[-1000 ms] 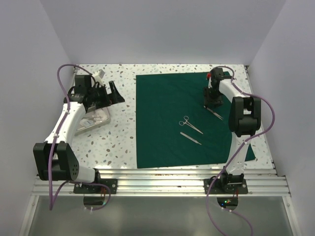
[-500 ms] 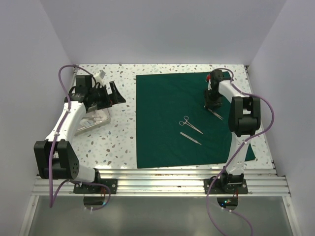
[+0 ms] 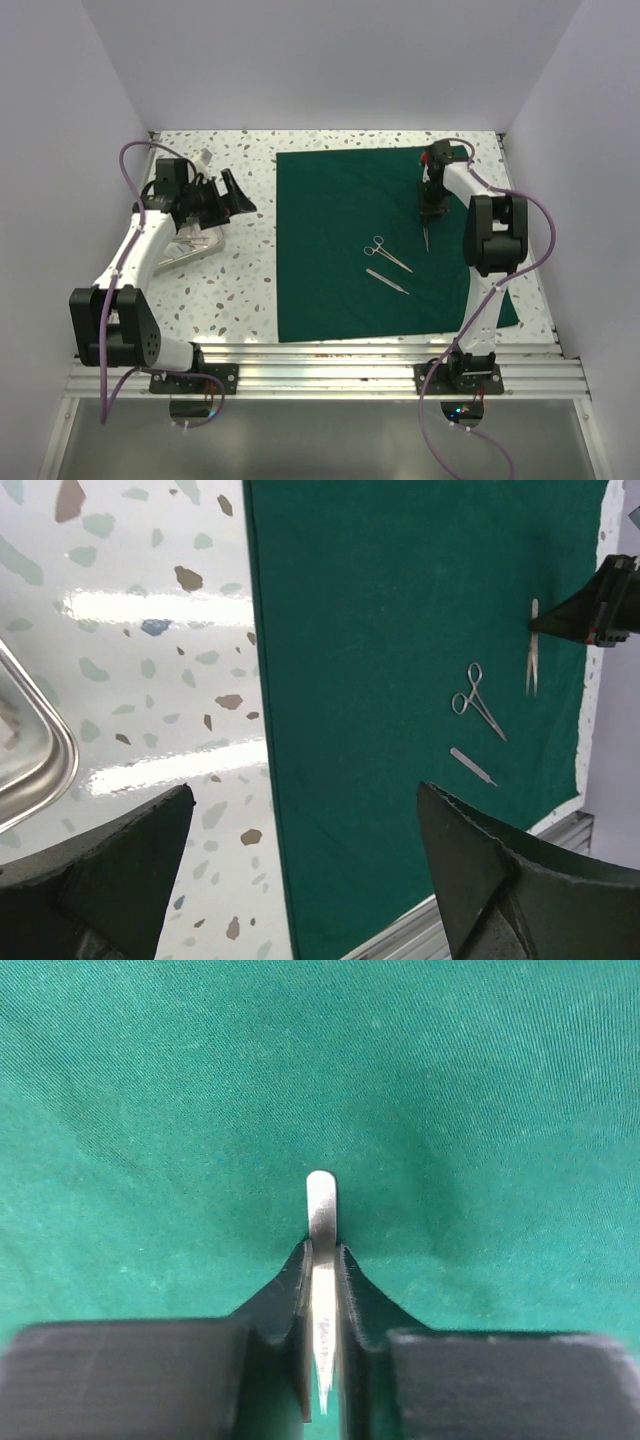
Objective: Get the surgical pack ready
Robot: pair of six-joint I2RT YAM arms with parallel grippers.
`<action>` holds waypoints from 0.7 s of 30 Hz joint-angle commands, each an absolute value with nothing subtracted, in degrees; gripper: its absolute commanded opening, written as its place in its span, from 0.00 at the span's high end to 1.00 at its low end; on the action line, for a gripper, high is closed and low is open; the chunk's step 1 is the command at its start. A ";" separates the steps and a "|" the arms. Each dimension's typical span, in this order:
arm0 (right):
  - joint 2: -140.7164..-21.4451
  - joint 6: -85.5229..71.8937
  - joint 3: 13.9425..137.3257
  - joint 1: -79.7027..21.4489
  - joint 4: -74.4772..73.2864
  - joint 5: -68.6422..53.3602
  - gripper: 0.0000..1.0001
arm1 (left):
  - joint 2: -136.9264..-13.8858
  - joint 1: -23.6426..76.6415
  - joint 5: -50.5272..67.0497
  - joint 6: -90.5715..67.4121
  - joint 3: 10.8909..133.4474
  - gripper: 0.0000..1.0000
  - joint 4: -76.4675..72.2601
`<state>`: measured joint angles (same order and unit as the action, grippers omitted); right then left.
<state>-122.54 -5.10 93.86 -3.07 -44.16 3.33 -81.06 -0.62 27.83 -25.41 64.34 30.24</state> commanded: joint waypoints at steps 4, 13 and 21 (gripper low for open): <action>-116.99 -8.87 96.15 -2.99 -45.62 1.94 0.98 | -78.31 1.04 35.50 -31.99 61.00 0.06 21.19; -106.89 -16.60 95.01 -4.65 -44.47 -11.15 1.00 | -79.09 12.56 39.54 -41.13 58.98 0.04 5.99; -97.39 -31.28 89.48 -14.49 -35.96 -25.92 1.00 | -83.23 19.50 41.31 -47.18 59.59 0.14 -4.56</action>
